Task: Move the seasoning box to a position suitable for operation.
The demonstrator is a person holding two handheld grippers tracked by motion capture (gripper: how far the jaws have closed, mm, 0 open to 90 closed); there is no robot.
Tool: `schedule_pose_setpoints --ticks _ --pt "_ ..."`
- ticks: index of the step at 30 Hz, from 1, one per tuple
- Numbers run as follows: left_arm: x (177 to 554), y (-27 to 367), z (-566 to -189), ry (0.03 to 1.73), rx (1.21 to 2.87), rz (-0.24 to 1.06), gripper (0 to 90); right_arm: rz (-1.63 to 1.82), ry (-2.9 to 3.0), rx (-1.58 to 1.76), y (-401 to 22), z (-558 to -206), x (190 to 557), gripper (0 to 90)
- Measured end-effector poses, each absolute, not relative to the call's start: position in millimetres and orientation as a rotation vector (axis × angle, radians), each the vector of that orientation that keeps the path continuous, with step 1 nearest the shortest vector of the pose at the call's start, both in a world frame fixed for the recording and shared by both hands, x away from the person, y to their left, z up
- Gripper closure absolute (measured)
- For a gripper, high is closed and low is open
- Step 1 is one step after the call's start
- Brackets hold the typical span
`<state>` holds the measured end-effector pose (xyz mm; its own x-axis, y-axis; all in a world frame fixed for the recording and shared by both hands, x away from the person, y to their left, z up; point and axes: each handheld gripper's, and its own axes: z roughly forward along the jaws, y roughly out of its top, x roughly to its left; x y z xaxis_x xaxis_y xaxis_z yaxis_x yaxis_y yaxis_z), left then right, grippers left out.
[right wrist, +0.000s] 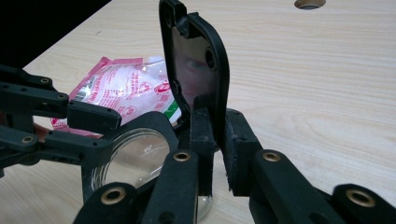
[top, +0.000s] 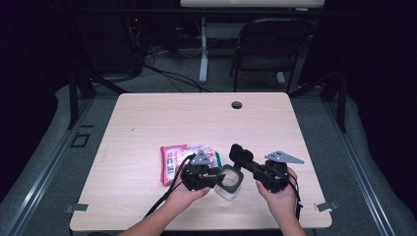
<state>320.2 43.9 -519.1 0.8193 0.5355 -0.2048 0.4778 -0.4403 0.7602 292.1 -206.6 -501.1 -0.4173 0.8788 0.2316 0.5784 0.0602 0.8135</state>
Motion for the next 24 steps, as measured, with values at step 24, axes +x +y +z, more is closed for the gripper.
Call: schedule_pose_setpoints --ticks 24 --pt "315 80 -509 0.746 2.1 0.268 55.5 1.345 2.05 1.445 -208 -497 284 65.8"
